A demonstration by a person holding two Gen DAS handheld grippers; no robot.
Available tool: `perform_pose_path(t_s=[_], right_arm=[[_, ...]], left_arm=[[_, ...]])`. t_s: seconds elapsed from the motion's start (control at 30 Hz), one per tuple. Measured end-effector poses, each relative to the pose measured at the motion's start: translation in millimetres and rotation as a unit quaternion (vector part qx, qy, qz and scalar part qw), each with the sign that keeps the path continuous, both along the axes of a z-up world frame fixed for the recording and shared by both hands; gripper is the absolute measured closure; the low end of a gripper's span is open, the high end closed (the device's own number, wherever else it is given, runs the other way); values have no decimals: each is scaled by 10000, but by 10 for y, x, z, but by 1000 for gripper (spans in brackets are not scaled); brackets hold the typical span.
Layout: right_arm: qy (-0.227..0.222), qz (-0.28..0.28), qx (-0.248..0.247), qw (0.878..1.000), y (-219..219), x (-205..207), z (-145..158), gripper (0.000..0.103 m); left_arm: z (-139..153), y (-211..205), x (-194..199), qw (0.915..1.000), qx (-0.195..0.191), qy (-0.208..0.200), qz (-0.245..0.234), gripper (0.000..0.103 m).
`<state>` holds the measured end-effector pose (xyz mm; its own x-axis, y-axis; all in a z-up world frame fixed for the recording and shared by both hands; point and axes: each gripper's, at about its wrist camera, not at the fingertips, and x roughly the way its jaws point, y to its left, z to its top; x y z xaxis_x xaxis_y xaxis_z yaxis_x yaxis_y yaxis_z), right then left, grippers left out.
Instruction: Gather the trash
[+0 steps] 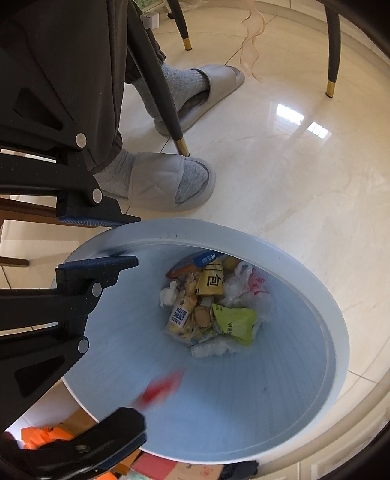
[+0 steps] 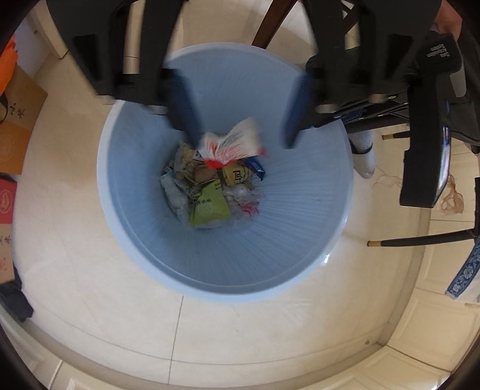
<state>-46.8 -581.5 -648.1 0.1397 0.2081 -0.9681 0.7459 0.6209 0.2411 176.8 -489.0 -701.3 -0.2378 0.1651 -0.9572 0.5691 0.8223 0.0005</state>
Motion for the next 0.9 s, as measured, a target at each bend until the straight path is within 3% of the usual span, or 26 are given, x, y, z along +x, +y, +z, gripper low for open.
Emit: perform_pose_path(t_s=[0.17,0.5,0.53,0.6,0.63,0.67,0.73,0.9], right_arm=[[55,-112,-119,9999,-41,-68,27,4],[77,-508,-193,9985,-125,-223,156,0],[84,-516,-201,9984,-121,-232,183,0],[96,-524,-242,9983,-118,-250,228,0],[105,-539,-254,9982,-113,-260,244,0],[113,-575,-271,9979,-113,-277,260,0],[114,-672,-321,9972,-126,-321,326,0],[40,-1005,-458,9939,-184,-489,567,0]], left_arm=[[104,54,24,10000,-10,28,9,89],[227,55,37,9996,10,157,239,88],[223,69,45,9994,31,179,290,81],[245,76,62,9992,169,136,334,45],[267,86,79,9990,265,44,360,10],[311,84,97,9988,252,-48,423,2],[424,55,117,9984,-46,24,555,1],[876,-113,22,9965,-827,-86,71,1]])
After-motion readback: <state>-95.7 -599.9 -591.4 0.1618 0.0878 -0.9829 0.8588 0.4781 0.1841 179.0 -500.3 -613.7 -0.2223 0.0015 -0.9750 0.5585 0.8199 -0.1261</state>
